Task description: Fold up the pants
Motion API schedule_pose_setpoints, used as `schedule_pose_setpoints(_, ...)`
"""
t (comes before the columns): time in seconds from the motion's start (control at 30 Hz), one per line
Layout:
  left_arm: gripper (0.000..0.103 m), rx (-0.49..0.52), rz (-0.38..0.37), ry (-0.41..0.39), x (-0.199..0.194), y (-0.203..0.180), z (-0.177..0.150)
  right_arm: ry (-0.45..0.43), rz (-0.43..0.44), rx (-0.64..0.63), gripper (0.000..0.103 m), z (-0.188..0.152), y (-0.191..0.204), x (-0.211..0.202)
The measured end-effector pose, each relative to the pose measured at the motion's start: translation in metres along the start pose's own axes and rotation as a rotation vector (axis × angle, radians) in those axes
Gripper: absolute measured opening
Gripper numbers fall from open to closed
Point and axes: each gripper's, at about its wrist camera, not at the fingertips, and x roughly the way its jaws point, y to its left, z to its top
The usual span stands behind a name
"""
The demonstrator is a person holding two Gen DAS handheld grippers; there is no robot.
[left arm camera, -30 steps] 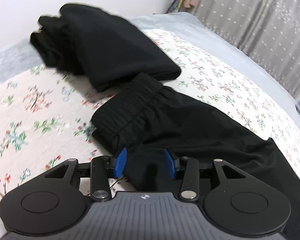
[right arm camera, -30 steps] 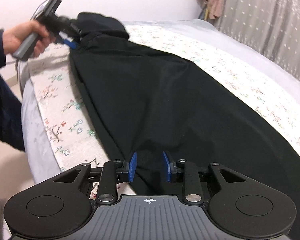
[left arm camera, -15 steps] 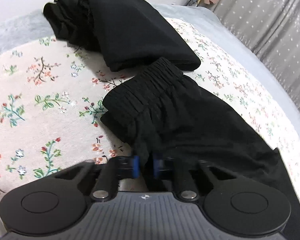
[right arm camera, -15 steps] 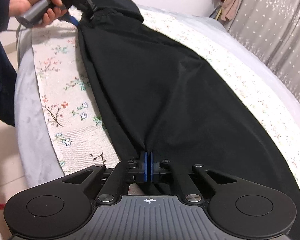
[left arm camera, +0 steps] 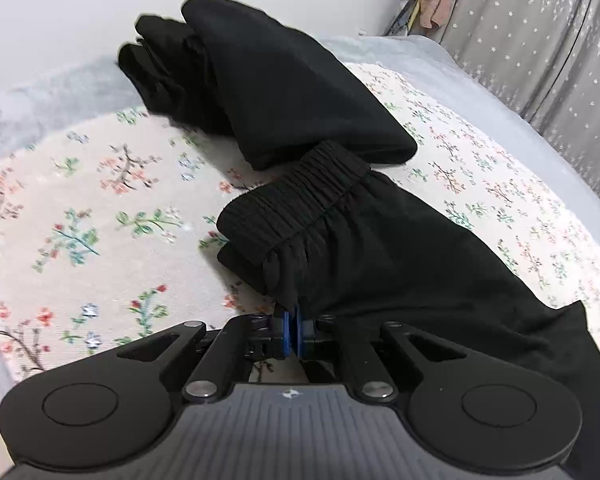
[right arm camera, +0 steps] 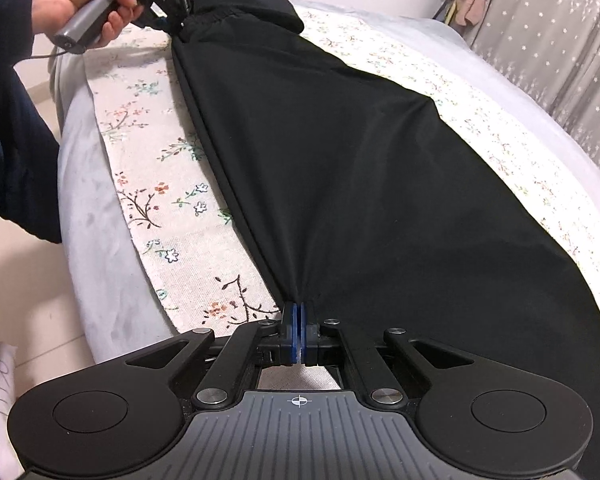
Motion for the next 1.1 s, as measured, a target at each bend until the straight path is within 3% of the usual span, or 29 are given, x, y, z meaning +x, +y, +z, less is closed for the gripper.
schedule_pose_setpoints(0.07,0.022,0.005,0.009,0.003,0.001,0.0,-0.001,0.003,0.012,0.009,0.001,-0.001,-0.001,0.0)
schedule_pose_setpoints(0.17,0.034,0.015,0.034,0.028,0.007,0.001,-0.003,-0.005,0.034,0.049,0.004,-0.002,-0.008,-0.001)
schedule_pose_setpoints(0.37,0.048,-0.104,0.016,0.039,-0.003,0.021,0.006,-0.098,0.094,0.223,0.009,-0.012,-0.051,-0.031)
schedule_pose_setpoints(0.43,0.062,-0.166,0.037,0.02,-0.011,0.029,0.01,-0.128,0.054,0.323,0.014,-0.023,-0.073,-0.042)
schedule_pose_setpoints(0.53,0.068,-0.181,0.102,-0.081,-0.028,0.03,0.013,-0.135,-0.074,0.509,0.027,-0.046,-0.108,-0.05)
schedule_pose_setpoints(0.63,0.067,-0.109,0.205,-0.266,-0.052,0.014,0.013,-0.111,-0.159,0.658,0.033,-0.068,-0.133,-0.051)
schedule_pose_setpoints(0.73,0.068,-0.002,0.164,-0.342,-0.063,-0.009,0.01,-0.014,-0.17,0.682,0.034,-0.082,-0.137,-0.04)
schedule_pose_setpoints(0.83,0.07,0.131,-0.009,-0.271,-0.052,-0.038,-0.001,0.037,-0.167,0.618,0.034,-0.084,-0.124,-0.036)
schedule_pose_setpoints(0.93,0.07,0.252,-0.094,-0.213,-0.039,-0.068,-0.016,0.061,-0.141,0.598,0.034,-0.089,-0.117,-0.04)
schedule_pose_setpoints(1.0,0.071,0.34,-0.117,-0.181,-0.028,-0.087,-0.026,0.071,-0.133,0.584,0.034,-0.093,-0.116,-0.042)
schedule_pose_setpoints(1.1,0.071,0.405,-0.064,-0.089,-0.003,-0.104,-0.039,0.076,-0.118,0.577,0.034,-0.1,-0.115,-0.045)
